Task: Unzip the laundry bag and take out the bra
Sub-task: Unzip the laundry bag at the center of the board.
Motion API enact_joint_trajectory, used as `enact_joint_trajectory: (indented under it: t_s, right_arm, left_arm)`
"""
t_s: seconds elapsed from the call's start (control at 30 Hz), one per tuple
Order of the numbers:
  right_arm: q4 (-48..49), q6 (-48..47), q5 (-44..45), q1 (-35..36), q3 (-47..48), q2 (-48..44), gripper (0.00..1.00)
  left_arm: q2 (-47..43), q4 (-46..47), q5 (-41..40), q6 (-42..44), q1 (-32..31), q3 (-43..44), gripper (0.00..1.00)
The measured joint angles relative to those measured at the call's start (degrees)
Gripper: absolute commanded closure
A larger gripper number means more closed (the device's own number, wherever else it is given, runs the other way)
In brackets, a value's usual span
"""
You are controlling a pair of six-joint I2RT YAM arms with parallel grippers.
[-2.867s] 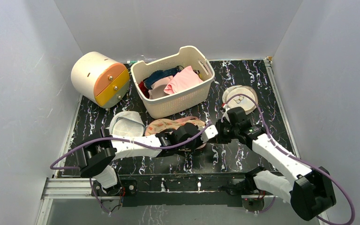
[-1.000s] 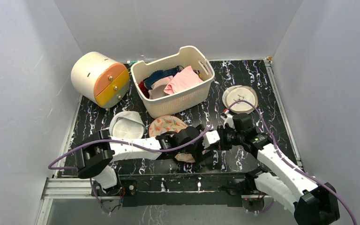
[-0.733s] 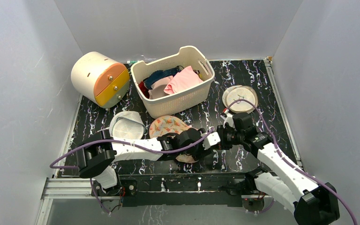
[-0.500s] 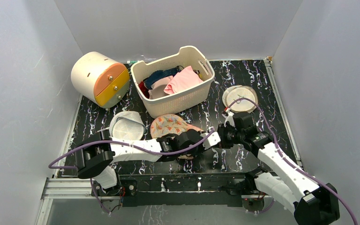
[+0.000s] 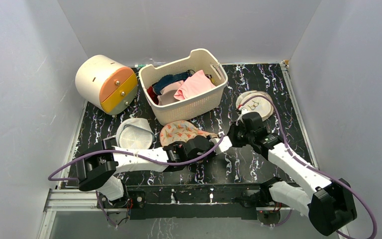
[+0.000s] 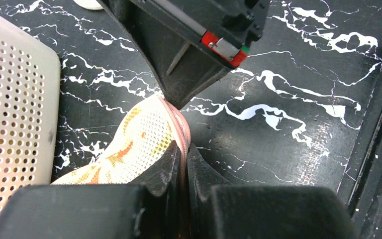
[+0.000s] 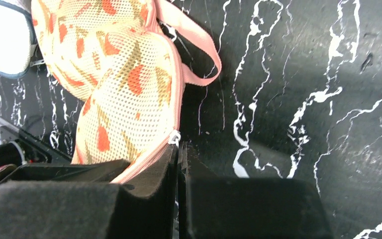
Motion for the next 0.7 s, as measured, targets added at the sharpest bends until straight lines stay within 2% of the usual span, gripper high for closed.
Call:
enact_joint_trajectory:
  t_s: [0.3,0.37,0.47,0.53,0.63,0.7]
  right_arm:
    - [11.04,-3.98,0.28,-0.79,-1.27,6.01,1.0]
    - [11.17,-4.0,-0.42,-1.18,-1.2,7.08,1.0]
    - [9.57,-3.63,-0.83,-1.64,-0.85,7.17,1.0]
    - [6.82,-3.19,-1.03,-2.23,0.02,7.15,1.0]
    - [0.85,-2.49,-1.62,-2.78,1.92,6.86,1.0]
    - [-2.54,-1.9,-2.51,-2.86,2.38,5.57,1.0]
  left_arm:
    - [-0.46,0.13,-0.28,-0.07,0.48,0.0,0.99]
    - [-0.44,0.02,-0.72,-0.61,0.5,0.0,0.79]
    - [-0.44,0.22,-1.16,-1.97,0.42,-0.11,0.65]
    - [-0.57,1.01,-1.2,-2.89,0.22,-0.76,0.47]
    - [-1.68,1.51,-0.39,-4.5,0.15,-2.51,0.38]
    - [-2.4,1.51,0.72,-5.44,0.13,-2.91,0.29]
